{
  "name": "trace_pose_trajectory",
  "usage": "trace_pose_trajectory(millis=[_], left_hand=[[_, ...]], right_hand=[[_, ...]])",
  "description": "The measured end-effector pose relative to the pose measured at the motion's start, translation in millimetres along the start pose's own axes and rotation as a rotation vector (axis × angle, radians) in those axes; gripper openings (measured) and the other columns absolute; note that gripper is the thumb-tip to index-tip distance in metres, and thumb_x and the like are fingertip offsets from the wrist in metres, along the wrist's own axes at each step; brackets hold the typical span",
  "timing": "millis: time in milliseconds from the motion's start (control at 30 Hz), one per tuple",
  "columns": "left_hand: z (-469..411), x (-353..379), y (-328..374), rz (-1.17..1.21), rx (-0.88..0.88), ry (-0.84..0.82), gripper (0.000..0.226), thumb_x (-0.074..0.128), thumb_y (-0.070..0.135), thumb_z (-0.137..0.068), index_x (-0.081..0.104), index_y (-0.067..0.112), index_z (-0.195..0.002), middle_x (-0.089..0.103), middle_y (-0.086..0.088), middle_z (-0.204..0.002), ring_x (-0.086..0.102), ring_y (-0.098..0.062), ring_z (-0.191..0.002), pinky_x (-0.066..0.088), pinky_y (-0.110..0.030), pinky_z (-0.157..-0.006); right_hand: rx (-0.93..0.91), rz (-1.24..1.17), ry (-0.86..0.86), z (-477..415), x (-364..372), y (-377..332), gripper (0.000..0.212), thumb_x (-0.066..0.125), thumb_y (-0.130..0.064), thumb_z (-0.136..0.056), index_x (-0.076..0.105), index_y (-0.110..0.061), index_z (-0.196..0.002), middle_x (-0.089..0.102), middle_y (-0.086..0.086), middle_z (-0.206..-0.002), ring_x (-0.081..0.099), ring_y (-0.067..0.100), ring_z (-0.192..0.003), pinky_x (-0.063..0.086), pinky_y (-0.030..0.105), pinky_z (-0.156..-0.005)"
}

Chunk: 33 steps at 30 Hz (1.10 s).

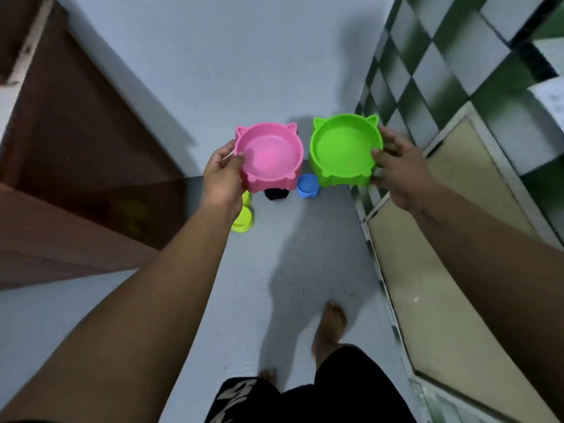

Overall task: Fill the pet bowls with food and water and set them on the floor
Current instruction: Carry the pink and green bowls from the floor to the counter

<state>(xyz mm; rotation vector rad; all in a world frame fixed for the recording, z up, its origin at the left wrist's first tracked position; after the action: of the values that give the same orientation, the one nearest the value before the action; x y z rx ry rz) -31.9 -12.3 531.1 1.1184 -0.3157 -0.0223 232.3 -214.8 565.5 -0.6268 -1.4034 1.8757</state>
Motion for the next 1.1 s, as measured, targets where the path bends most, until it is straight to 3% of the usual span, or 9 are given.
trace_pose_trajectory(millis=[133, 233, 333, 500, 633, 767, 900, 967, 1100], left_hand=[[39.2, -9.3, 13.8, -0.012, -0.02, -0.091, 0.028, 0.056, 0.002, -0.099, 0.062, 0.022, -0.117, 0.066, -0.008, -0.102, 0.059, -0.019, -0.075, 0.047, -0.029, -0.057], [71.9, -10.9, 17.2, -0.044, -0.022, -0.194, 0.029, 0.056, 0.0, -0.098, 0.063, 0.02, -0.119, 0.068, -0.012, -0.113, 0.062, -0.025, -0.085, 0.052, -0.03, -0.058], [110.4, -2.2, 14.0, -0.095, -0.039, -0.288, 0.03, 0.057, 0.001, -0.098, 0.064, 0.019, -0.121, 0.066, -0.018, -0.125, 0.062, -0.028, -0.089, 0.052, -0.03, -0.053], [183.9, 34.0, -7.8, -0.19, -0.049, -0.478, 0.033, 0.057, 0.005, -0.098, 0.063, 0.018, -0.127, 0.064, -0.013, -0.115, 0.059, -0.027, -0.089, 0.051, -0.028, -0.052], [242.9, 60.4, -35.8, -0.265, -0.069, -0.585, 0.033, 0.055, 0.003, -0.096, 0.061, 0.017, -0.125, 0.061, -0.017, -0.125, 0.057, -0.028, -0.092, 0.05, -0.027, -0.051], [322.4, 69.1, -83.6, -0.358, -0.062, -0.696, 0.036, 0.057, 0.005, -0.097, 0.057, 0.009, -0.133, 0.06, -0.013, -0.127, 0.06, -0.028, -0.098, 0.05, -0.033, -0.055], [411.7, 70.4, -139.3, -0.399, -0.099, -0.811, 0.037, 0.055, 0.002, -0.097, 0.056, 0.005, -0.134, 0.058, -0.013, -0.125, 0.059, -0.026, -0.096, 0.05, -0.028, -0.05], [459.2, 70.3, -165.9, -0.391, -0.132, -0.844, 0.032, 0.053, -0.001, -0.095, 0.059, 0.011, -0.125, 0.059, -0.011, -0.121, 0.06, -0.022, -0.089, 0.05, -0.024, -0.046], [556.4, 74.8, -217.0, -0.404, -0.202, -0.937, 0.03, 0.057, 0.001, -0.093, 0.062, 0.02, -0.116, 0.062, -0.011, -0.126, 0.065, -0.025, -0.095, 0.055, -0.028, -0.048]], right_hand=[[-0.04, -0.028, 0.118, 73.6, -19.3, -8.2, 0.047, 0.052, 0.001, -0.1, 0.05, -0.018, -0.143, 0.064, -0.003, -0.108, 0.066, 0.012, -0.09, 0.06, 0.037, -0.059], [-0.021, -0.083, 0.201, 131.8, -40.9, 0.6, 0.049, 0.052, 0.005, -0.098, 0.05, -0.015, -0.142, 0.065, -0.004, -0.1, 0.067, 0.011, -0.084, 0.06, 0.034, -0.054], [0.01, -0.153, 0.344, 189.4, -75.5, 9.9, 0.047, 0.054, 0.002, -0.099, 0.053, -0.018, -0.141, 0.066, -0.001, -0.103, 0.068, 0.012, -0.086, 0.061, 0.042, -0.065], [0.019, -0.207, 0.529, 286.3, -141.0, 24.9, 0.044, 0.059, -0.003, -0.098, 0.055, -0.019, -0.138, 0.064, 0.013, -0.121, 0.067, 0.024, -0.099, 0.058, 0.053, -0.082], [-0.022, -0.243, 0.636, 364.8, -182.4, 36.3, 0.044, 0.059, -0.001, -0.097, 0.057, -0.02, -0.137, 0.065, 0.006, -0.104, 0.068, 0.019, -0.09, 0.061, 0.05, -0.076], [-0.009, -0.296, 0.741, 459.5, -222.4, 76.6, 0.043, 0.059, -0.001, -0.097, 0.057, -0.018, -0.137, 0.061, 0.017, -0.12, 0.066, 0.026, -0.1, 0.059, 0.054, -0.08], [-0.014, -0.354, 0.86, 563.7, -270.4, 121.1, 0.043, 0.06, 0.0, -0.096, 0.059, -0.019, -0.135, 0.062, 0.016, -0.121, 0.068, 0.03, -0.103, 0.061, 0.05, -0.075], [-0.022, -0.346, 0.916, 617.1, -297.6, 137.6, 0.043, 0.061, 0.0, -0.096, 0.059, -0.017, -0.135, 0.064, 0.016, -0.12, 0.068, 0.034, -0.106, 0.059, 0.055, -0.081], [-0.015, -0.337, 1.047, 725.2, -354.3, 165.7, 0.042, 0.061, -0.002, -0.096, 0.06, -0.02, -0.134, 0.067, 0.016, -0.119, 0.068, 0.032, -0.106, 0.057, 0.059, -0.088]])
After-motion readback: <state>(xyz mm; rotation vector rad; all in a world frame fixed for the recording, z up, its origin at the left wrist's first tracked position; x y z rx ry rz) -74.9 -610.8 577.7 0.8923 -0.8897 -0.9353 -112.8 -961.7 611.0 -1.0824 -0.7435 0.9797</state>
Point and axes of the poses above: each hand's wrist, its own z-axis away from the middle knuckle, its own x-axis out of the palm, y = z × x, the point moved 10 cm from there along -z, towards the middle knuckle
